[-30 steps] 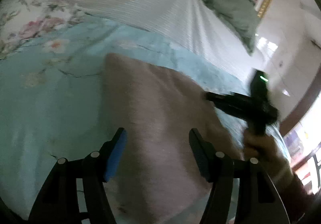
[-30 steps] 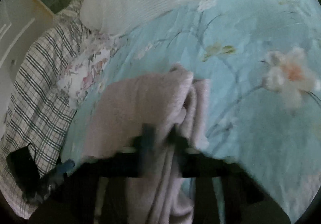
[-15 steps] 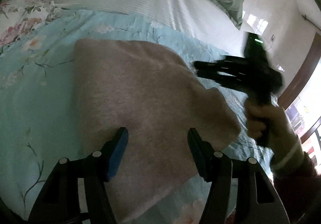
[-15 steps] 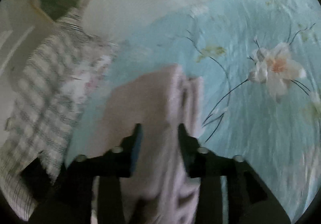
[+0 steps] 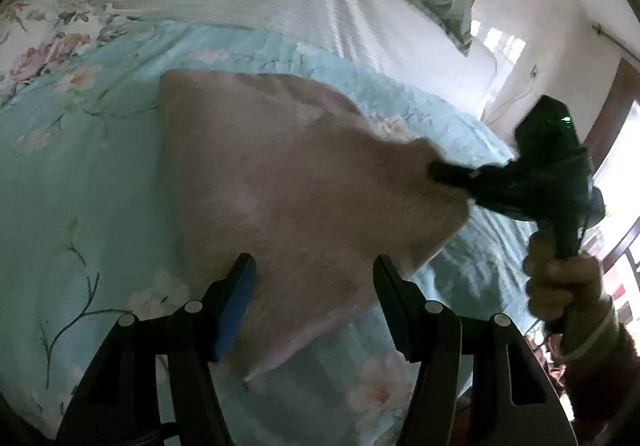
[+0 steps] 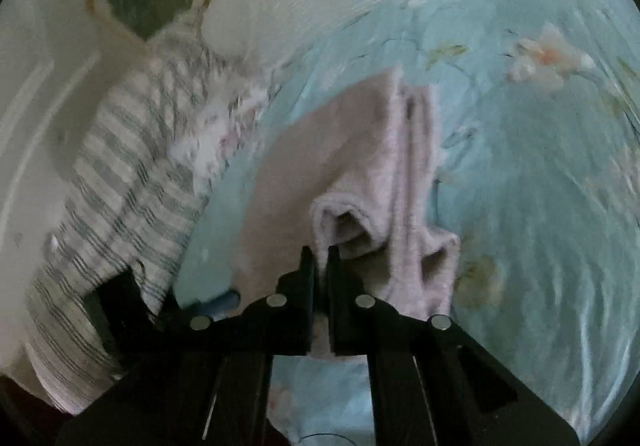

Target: Fold small clothes

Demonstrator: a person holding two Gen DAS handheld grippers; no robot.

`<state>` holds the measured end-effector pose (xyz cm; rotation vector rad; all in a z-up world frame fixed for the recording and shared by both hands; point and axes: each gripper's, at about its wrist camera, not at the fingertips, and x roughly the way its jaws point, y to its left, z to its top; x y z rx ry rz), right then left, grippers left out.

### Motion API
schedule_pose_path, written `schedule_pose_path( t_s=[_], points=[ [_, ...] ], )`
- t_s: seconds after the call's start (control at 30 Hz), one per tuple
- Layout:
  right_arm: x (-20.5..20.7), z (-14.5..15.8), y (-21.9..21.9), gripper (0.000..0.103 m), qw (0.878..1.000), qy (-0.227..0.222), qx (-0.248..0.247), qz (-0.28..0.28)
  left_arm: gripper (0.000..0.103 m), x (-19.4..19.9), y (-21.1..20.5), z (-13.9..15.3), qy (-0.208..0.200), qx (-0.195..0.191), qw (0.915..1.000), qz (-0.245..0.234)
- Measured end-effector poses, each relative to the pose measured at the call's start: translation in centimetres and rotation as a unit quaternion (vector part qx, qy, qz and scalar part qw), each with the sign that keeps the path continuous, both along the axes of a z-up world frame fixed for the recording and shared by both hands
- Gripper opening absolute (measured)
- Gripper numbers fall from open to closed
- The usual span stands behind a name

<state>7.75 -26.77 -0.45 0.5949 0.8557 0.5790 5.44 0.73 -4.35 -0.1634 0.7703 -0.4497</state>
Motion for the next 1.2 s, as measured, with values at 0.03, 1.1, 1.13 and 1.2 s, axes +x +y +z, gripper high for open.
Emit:
schedule_pose_path(
  t_s=[0.03, 1.1, 1.13, 1.2],
  points=[
    [-0.1, -0.7, -0.7, 0.006, 1.0, 0.013, 0.006, -0.008, 0.06, -0.1, 0.1, -0.2, 0.001, 0.001, 1.0, 0.001],
    [2.5, -4.1, 1.4, 0.0, 0.993, 0.034, -0.064, -0.09, 0.064, 0.1, -0.6, -2.2, 0.017, 0.026, 0.9995, 0.007],
    [2.4, -4.0, 1.4, 0.0, 0.993, 0.034, -0.065, -0.09, 0.065, 0.2, -0.6, -2.1, 0.018, 0.028, 0.9994, 0.007],
    [1.8, -3.6, 1.3, 0.0, 0.993, 0.034, -0.066, -0.093, 0.065, 0.1, -0.8, -2.0, 0.016, 0.036, 0.9992, 0.007]
  ],
)
